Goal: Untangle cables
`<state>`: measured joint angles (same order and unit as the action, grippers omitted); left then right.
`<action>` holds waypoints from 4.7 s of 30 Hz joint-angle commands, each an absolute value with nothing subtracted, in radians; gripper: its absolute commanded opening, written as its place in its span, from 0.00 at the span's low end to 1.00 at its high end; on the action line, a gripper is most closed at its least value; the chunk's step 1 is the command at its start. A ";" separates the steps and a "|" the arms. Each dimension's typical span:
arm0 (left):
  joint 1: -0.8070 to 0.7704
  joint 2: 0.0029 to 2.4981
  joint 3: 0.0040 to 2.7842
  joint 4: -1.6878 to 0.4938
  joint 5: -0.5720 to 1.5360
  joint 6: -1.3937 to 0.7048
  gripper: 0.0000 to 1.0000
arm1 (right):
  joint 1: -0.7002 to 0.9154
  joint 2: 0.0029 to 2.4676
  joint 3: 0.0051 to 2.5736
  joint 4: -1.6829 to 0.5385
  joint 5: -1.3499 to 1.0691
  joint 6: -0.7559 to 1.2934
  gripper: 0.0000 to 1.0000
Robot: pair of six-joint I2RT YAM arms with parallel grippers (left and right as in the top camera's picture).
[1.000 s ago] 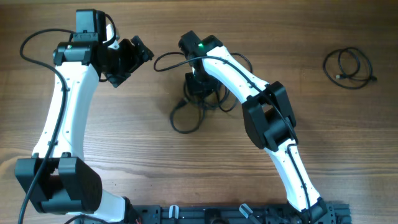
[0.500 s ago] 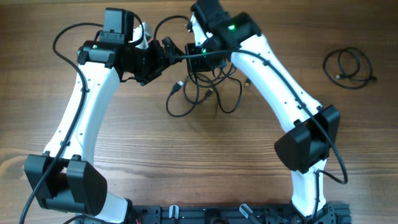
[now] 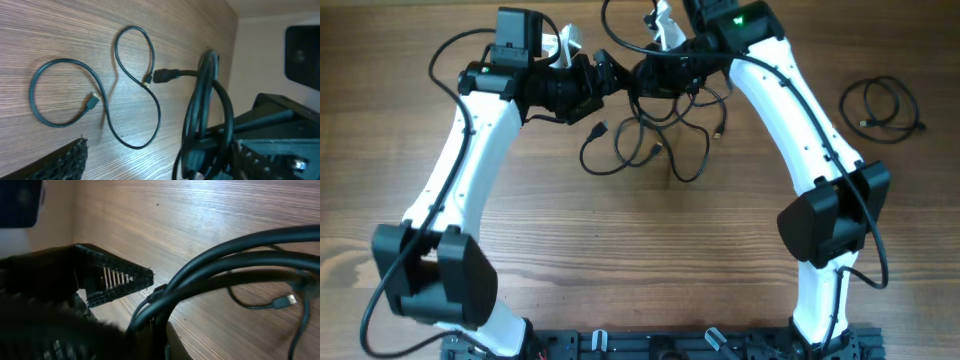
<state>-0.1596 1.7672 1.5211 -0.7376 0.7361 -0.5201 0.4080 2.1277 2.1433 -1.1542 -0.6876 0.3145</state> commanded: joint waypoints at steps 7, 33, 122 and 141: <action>-0.168 1.843 1.517 -0.687 0.784 -0.503 0.37 | 0.429 2.120 2.159 -1.156 -0.811 0.290 0.04; -0.164 1.843 1.517 -0.782 0.502 -0.501 0.04 | -0.069 2.120 2.159 -1.273 -0.245 0.342 0.04; -0.136 1.828 1.517 -0.772 0.388 -0.504 0.96 | -0.657 2.316 2.296 -1.460 0.188 0.477 0.13; -0.142 1.828 1.517 -0.760 0.324 -0.426 0.93 | -0.477 1.980 2.329 -1.455 -0.536 0.078 0.99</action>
<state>-0.1318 1.8362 1.5139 -0.7628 0.3546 -0.4614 -0.5865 2.0697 2.2997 -1.4513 -0.4232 0.1604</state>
